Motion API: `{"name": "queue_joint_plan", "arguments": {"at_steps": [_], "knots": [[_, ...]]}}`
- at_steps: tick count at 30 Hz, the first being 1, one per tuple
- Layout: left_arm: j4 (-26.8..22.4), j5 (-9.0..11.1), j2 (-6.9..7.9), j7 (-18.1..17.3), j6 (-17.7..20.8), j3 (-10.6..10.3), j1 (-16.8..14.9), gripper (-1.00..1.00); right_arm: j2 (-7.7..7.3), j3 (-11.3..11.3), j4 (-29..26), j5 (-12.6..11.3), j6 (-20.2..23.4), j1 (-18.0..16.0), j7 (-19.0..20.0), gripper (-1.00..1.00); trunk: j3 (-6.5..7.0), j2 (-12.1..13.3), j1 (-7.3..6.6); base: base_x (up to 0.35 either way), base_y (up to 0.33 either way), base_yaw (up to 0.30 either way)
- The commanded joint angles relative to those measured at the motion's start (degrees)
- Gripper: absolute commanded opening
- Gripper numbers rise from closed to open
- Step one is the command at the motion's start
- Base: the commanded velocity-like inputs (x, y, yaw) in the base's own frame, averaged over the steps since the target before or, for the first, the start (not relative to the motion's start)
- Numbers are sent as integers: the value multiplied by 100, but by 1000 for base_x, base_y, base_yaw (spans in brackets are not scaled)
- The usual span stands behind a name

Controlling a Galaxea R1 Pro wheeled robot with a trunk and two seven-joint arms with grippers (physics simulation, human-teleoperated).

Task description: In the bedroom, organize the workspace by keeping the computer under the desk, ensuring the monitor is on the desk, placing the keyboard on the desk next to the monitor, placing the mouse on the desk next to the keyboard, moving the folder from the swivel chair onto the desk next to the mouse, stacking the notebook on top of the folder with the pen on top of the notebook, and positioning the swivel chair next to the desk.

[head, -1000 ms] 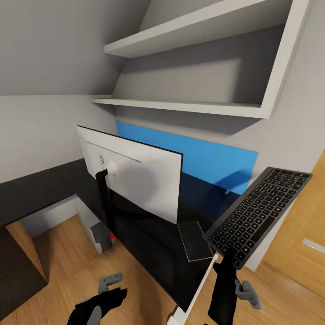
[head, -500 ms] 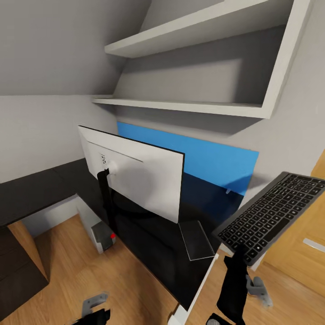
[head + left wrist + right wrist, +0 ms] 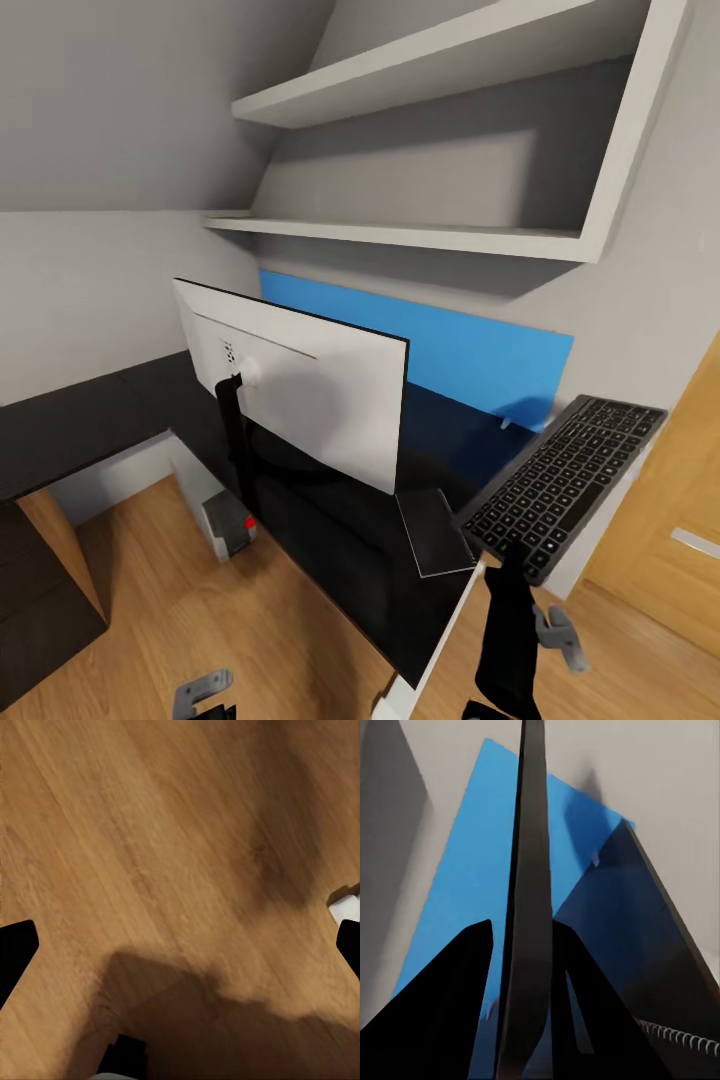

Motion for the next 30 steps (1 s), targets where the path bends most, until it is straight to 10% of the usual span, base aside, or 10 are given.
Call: {"name": "queue_joint_plan", "arguments": {"at_steps": [1,25,30], "knots": [[-10,56,6,45,18,-19,-1,100,-38,72,3,7,-22,-2,-47,-100,-5,-3,0,0,0,0],[184,47,9,51,15,-1,-1,100,-85,155,72,-9,-145,32,-91,-100,-5,-3,0,0,0,0],[219,47,9,50,15,-5,-1,100,-367,-581,7,-30,540,32,-254,-100,-5,-3,0,0,0,0]]}}
